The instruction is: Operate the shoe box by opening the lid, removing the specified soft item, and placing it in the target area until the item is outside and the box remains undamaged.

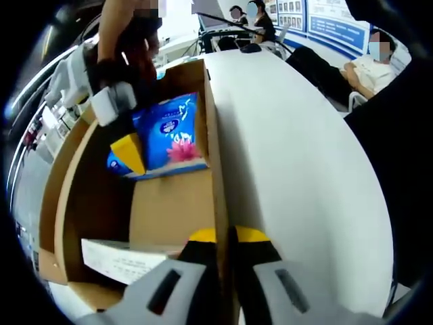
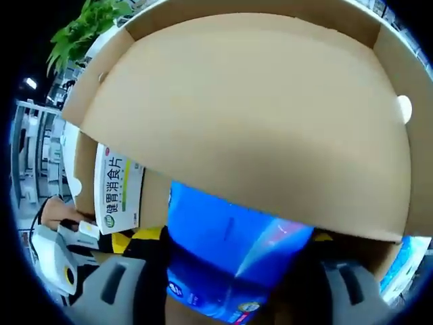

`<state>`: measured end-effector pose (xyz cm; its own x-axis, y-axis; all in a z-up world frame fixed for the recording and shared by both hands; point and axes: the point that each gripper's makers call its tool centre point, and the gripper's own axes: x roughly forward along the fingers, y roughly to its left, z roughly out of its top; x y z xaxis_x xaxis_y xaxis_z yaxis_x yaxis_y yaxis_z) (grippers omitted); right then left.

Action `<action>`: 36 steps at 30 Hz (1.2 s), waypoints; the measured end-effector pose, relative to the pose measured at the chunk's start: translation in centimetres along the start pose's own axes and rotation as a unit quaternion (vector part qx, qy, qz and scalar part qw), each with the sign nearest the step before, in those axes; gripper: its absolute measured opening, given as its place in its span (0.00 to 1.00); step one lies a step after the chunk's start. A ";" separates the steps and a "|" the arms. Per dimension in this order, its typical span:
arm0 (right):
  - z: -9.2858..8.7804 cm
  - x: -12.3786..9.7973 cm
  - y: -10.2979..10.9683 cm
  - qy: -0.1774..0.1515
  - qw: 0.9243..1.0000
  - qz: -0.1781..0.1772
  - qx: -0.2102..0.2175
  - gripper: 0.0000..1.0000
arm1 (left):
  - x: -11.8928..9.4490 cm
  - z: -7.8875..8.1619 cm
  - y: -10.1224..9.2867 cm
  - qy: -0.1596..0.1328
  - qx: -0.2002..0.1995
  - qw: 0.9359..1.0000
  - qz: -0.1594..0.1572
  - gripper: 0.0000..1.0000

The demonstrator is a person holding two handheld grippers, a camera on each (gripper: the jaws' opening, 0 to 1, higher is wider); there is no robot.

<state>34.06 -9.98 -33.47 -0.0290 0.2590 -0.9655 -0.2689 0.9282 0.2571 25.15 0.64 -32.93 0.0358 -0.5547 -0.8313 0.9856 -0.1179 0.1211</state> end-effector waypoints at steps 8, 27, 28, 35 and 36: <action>0.2 0.2 -0.1 0.004 1.000 -0.007 0.003 0.80 | 0.0 0.0 -0.1 0.001 0.002 1.000 0.001 0.03; 0.6 0.4 -0.2 -0.019 0.998 -0.065 0.016 0.85 | -0.1 -0.1 -0.6 0.010 0.011 1.000 0.007 0.03; 0.7 0.1 -0.1 -0.027 0.998 -0.063 0.008 0.85 | -0.1 -0.1 -0.7 0.009 0.011 1.000 0.007 0.03; 1.5 -4.2 0.2 -0.084 0.994 -0.063 0.016 0.95 | -0.2 -0.1 -0.5 0.009 0.011 1.000 0.007 0.03; 1.4 -4.5 0.2 -0.087 0.994 -0.065 0.016 0.96 | -0.2 -0.1 -0.6 0.009 0.011 1.000 0.007 0.03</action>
<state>35.48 -10.55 -28.98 0.1718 0.1762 -0.9693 -0.2277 0.9643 0.1349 24.62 0.91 -32.90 0.0531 -0.5410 -0.8393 0.9811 -0.1282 0.1447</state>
